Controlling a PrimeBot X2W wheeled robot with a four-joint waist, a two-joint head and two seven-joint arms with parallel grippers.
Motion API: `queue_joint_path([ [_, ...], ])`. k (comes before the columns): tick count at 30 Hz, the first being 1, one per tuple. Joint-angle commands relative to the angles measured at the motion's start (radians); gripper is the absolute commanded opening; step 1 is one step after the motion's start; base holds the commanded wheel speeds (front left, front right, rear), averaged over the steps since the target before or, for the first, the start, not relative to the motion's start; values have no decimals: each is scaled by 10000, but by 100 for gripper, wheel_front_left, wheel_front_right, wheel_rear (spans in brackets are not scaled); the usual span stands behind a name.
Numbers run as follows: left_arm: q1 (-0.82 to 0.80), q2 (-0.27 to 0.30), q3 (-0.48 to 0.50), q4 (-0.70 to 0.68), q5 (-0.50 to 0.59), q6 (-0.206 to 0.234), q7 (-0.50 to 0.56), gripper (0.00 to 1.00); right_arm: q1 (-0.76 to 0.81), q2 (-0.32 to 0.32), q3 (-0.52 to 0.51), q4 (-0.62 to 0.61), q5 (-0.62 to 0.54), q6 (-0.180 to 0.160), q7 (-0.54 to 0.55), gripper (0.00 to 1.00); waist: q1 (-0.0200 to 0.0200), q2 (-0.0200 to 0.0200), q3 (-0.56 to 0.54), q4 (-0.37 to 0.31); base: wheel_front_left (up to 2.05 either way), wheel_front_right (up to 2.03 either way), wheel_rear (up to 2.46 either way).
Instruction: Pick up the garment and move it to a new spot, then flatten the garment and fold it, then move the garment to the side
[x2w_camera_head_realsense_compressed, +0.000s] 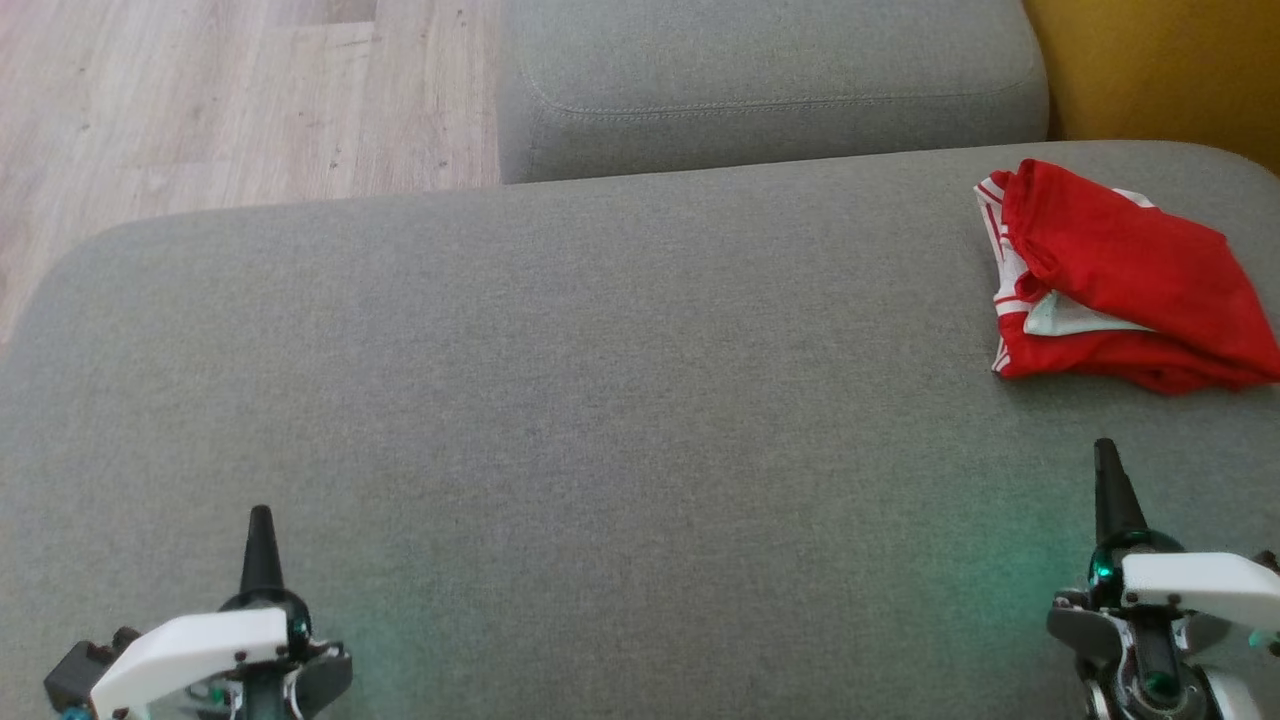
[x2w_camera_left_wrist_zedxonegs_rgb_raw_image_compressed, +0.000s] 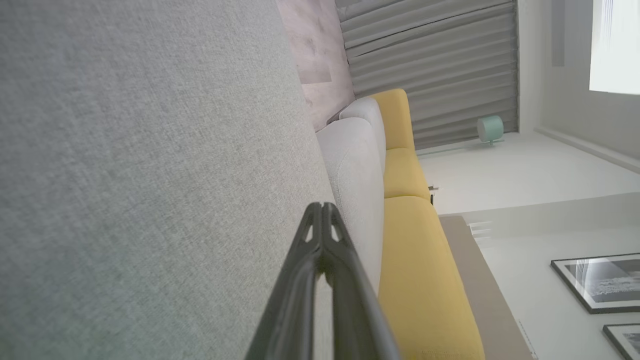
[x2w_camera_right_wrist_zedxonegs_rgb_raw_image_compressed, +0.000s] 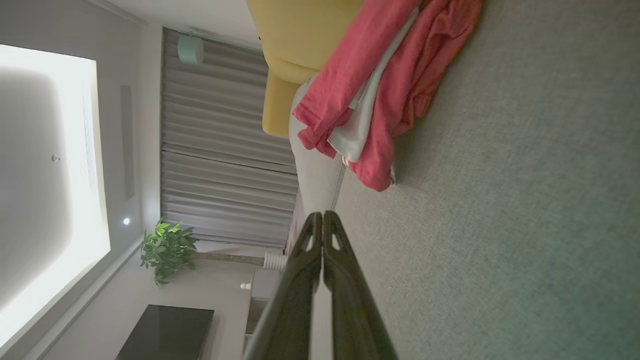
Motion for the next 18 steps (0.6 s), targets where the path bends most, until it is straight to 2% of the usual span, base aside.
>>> queue_joint_path([
  [1, -526, 49, 378, -362, -285, -136, 86, 0, -542, -89, 97, -435, 337, -6, 92, 0, 0, -1, 2, 4, 0, 0, 0],
  [18, -684, 57, 709, -437, -1968, -361, 589, 0, -634, -90, -163, -659, 2216, -7, 588, 0, 0, -1, 19, 40, 0, 0, 0],
])
